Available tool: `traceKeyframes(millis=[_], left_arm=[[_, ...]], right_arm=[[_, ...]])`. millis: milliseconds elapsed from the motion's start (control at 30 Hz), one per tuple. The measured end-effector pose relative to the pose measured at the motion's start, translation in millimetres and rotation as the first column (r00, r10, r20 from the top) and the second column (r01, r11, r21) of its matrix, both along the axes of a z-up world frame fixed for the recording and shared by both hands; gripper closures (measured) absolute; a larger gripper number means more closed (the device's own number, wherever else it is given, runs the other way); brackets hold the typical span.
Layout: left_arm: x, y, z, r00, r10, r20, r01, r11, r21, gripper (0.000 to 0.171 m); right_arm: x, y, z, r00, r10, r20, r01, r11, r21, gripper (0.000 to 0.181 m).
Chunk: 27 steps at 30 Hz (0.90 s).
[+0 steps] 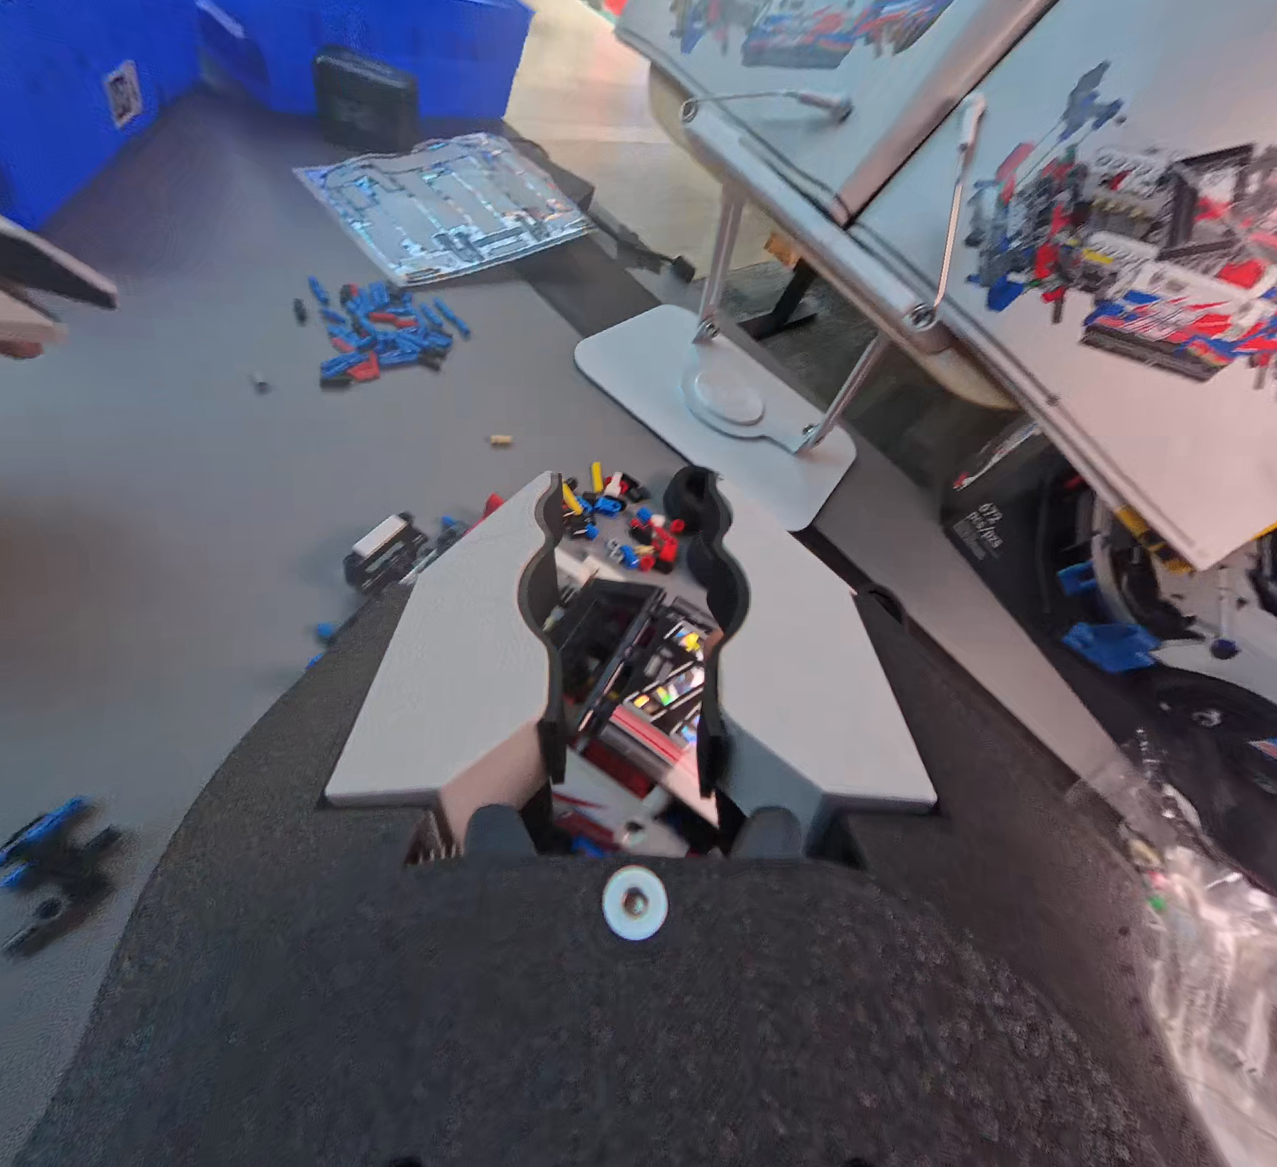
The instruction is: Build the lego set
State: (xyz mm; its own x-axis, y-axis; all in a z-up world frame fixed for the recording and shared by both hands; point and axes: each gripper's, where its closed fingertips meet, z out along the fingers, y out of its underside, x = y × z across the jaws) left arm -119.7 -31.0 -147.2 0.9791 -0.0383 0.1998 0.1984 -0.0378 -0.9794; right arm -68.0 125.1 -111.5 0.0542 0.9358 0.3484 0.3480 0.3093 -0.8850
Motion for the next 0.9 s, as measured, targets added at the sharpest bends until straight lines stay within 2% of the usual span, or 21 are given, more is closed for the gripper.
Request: traceKeyframes(millis=[67,167,233,300,400,533,767,900], left_arm=[[-1.3,0.0,-1.1,1.000,0.004,0.003,-0.004,1.000,-0.003,0.153],[-1.9,0.0,-2.1,1.000,0.003,0.001,-0.003,1.000,-0.008,0.153],[-1.6,-0.1,-1.7,1.000,0.000,0.001,0.000,1.000,-0.007,0.153],[-2.1,0.1,-2.6,1.000,0.001,-0.001,-0.001,1.000,-0.010,0.153],[-3.6,0.6,-5.1,1.000,0.003,-0.002,-0.003,1.000,-0.019,0.153],[-4.8,1.8,-8.6,1.000,0.004,-0.007,-0.004,1.000,-0.031,0.154],[-4.4,4.4,-15.9,1.000,0.001,-0.025,-0.003,0.998,-0.057,0.154],[-8.1,3.5,-15.0,0.999,0.017,-0.035,-0.019,0.998,-0.054,0.154]], right_arm=[[-19.3,36.8,27.5,0.993,-0.105,-0.058,0.108,0.992,0.059,0.153],[-39.0,120.9,55.1,0.938,-0.322,-0.129,0.333,0.940,0.078,0.163],[-53.4,166.9,53.4,0.911,-0.394,-0.119,0.406,0.909,0.095,0.168],[-71.9,186.8,43.2,0.919,-0.381,-0.101,0.392,0.910,0.133,0.173],[-89.8,201.7,24.3,0.922,-0.380,-0.072,0.386,0.916,0.110,0.177],[-99.0,211.2,24.1,0.930,-0.350,-0.112,0.365,0.913,0.181,0.181],[-113.5,237.6,22.2,0.932,-0.355,-0.069,0.362,0.915,0.177,0.181],[-113.6,239.0,23.5,0.931,-0.361,-0.043,0.363,0.916,0.172,0.181]])
